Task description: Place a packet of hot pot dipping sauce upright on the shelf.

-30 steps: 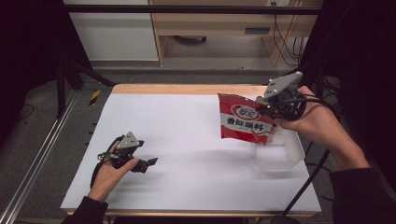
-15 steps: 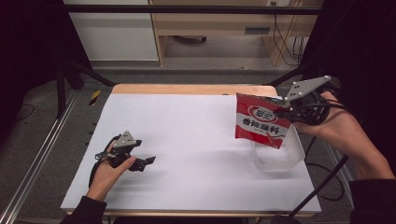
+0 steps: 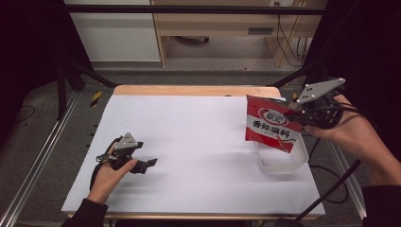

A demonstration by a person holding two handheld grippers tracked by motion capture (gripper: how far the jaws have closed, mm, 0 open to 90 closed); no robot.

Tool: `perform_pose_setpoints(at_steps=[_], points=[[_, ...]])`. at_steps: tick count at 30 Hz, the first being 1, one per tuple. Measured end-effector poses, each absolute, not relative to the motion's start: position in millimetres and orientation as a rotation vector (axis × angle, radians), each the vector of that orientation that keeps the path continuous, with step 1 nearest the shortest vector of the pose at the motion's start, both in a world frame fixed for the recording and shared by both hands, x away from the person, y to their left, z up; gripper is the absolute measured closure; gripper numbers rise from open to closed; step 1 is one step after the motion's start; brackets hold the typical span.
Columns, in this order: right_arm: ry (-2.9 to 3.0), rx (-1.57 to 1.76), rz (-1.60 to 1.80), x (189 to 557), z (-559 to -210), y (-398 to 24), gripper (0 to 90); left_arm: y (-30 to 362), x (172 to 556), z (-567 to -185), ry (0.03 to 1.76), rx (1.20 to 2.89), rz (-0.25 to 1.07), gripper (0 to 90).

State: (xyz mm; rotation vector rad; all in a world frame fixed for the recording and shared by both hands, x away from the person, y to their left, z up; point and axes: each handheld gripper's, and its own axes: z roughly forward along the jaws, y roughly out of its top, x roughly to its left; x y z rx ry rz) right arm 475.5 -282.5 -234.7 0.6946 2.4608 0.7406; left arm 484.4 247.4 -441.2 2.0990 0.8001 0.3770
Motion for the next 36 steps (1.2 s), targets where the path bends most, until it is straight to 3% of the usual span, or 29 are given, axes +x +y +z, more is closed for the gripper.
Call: perform_pose_setpoints(at_steps=[17,36], points=[[2.440,0.780,0.706,465.9,-240.1,-315.1,89.8,245.4,484.2,-442.0,0.795,2.107,0.374,9.9],[2.469,0.870,0.742,476.2,-285.1,-320.2,89.7,243.7,483.8,-443.6,0.794,2.115,0.372,9.9]])
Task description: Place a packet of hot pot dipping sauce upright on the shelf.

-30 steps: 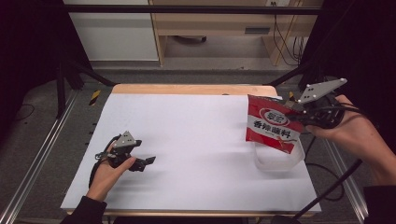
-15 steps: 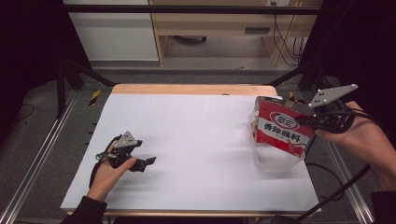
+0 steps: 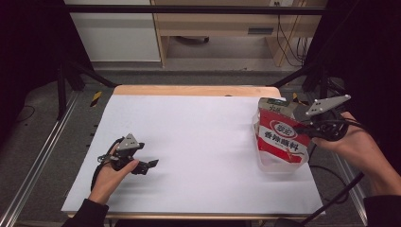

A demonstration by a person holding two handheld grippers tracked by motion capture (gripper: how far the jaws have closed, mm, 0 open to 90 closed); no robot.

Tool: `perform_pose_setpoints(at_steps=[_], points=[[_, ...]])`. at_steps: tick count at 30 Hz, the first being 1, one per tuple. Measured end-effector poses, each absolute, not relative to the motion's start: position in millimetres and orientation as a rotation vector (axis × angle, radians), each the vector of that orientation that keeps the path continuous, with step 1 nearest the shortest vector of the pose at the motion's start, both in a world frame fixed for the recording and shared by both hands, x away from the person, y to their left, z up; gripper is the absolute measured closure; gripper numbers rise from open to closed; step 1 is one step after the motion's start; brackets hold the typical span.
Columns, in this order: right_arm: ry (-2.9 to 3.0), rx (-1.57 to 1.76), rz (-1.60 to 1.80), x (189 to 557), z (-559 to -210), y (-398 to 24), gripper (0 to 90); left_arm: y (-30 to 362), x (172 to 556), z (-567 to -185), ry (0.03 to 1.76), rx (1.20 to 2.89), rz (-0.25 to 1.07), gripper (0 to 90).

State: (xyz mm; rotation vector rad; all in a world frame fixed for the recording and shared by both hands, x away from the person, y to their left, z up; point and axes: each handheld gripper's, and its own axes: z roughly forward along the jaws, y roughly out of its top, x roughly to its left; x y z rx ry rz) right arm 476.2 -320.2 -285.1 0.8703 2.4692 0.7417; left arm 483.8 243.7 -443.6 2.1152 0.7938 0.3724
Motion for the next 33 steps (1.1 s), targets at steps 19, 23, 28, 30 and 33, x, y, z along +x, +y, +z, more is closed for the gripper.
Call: perform_pose_setpoints(at_steps=[19,23,28,30,33], points=[[2.474,0.968,0.720,471.7,-295.5,-341.9,89.2,242.8,484.1,-444.4,0.790,2.125,0.372,9.9],[2.481,0.991,0.699,470.2,-298.0,-345.7,88.8,242.8,484.2,-445.0,0.790,2.127,0.370,9.9],[2.482,0.997,0.704,469.1,-301.2,-348.9,82.8,241.6,484.2,-445.8,0.789,2.133,0.369,9.9],[2.479,0.987,0.715,468.8,-301.5,-348.4,79.1,241.1,484.1,-446.1,0.789,2.134,0.369,9.9],[2.456,0.975,0.718,470.3,-302.1,-344.9,66.1,240.8,484.0,-446.4,0.789,2.135,0.368,9.9]])
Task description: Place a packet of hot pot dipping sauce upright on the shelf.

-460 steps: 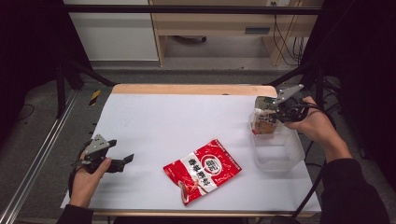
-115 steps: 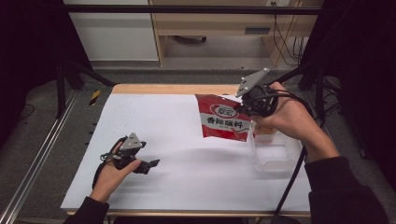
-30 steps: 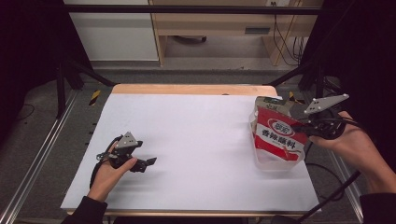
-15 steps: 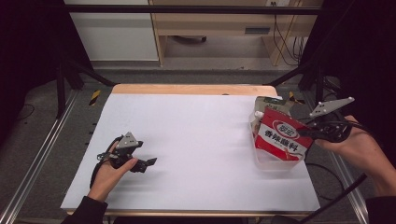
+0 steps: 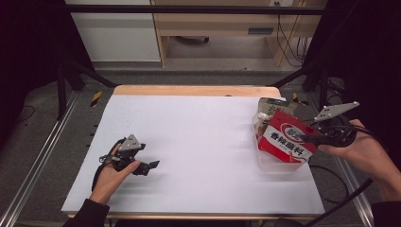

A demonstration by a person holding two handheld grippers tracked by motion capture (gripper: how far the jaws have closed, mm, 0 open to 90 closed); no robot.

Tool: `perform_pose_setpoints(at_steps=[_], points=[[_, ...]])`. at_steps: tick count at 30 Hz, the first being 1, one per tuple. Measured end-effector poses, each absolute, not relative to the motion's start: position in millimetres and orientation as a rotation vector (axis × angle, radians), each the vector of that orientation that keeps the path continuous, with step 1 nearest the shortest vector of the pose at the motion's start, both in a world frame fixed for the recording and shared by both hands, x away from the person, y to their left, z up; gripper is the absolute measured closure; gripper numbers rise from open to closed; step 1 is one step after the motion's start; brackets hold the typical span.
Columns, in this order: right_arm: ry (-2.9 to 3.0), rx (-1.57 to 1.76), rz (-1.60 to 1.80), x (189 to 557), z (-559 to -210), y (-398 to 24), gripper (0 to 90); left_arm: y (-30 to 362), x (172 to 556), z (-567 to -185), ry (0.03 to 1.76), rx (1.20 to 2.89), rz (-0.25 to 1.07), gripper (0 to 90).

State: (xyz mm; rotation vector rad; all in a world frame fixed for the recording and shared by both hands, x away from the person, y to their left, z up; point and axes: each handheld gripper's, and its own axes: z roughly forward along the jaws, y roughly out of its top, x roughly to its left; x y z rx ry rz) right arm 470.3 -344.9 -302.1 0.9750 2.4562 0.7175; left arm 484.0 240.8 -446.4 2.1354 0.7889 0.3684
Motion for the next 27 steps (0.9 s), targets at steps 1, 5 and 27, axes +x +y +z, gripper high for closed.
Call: perform_pose_setpoints(at_steps=[1,5,27], points=[[2.447,0.976,0.719,470.8,-301.5,-343.7,62.6,240.8,483.9,-446.4,0.788,2.136,0.369,10.0],[2.389,0.981,0.731,475.3,-297.5,-335.6,47.9,241.3,484.2,-446.5,0.790,2.136,0.370,10.0],[2.287,1.044,0.733,505.9,-274.2,-291.9,18.0,242.6,484.5,-446.5,0.792,2.133,0.368,10.0]])
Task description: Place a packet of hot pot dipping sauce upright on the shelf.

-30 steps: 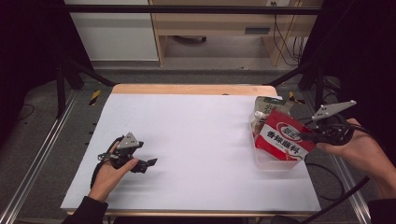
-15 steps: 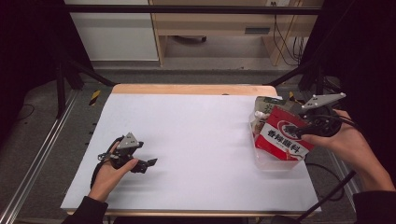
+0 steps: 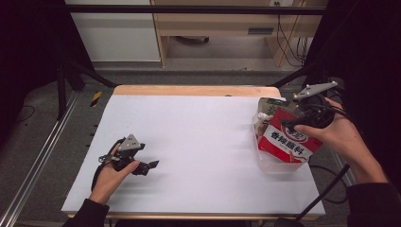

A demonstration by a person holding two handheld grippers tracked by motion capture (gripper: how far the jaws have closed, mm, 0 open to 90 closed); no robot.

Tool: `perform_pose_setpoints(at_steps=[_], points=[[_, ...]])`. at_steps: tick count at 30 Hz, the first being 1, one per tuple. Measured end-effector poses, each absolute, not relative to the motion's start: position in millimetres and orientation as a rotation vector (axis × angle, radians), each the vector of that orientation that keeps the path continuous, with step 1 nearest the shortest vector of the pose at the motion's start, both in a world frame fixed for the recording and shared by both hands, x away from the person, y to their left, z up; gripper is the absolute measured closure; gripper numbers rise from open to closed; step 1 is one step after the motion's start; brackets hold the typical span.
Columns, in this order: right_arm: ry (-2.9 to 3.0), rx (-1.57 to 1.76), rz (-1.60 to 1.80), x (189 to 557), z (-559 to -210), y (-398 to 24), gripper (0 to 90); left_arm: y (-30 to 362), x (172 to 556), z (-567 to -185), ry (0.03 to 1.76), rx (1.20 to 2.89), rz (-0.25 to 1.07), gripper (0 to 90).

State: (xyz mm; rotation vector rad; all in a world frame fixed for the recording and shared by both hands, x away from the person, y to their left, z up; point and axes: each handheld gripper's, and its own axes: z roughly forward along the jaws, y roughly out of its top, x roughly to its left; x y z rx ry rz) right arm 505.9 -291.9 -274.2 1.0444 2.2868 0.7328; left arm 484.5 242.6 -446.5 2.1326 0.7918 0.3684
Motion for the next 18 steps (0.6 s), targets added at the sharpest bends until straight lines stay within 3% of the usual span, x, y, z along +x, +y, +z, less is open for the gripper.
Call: perform_pose_setpoints(at_steps=[18], points=[[2.235,1.023,0.763,527.8,-256.2,-244.7,14.5,244.6,484.6,-446.1,0.803,2.123,0.378,9.9]])
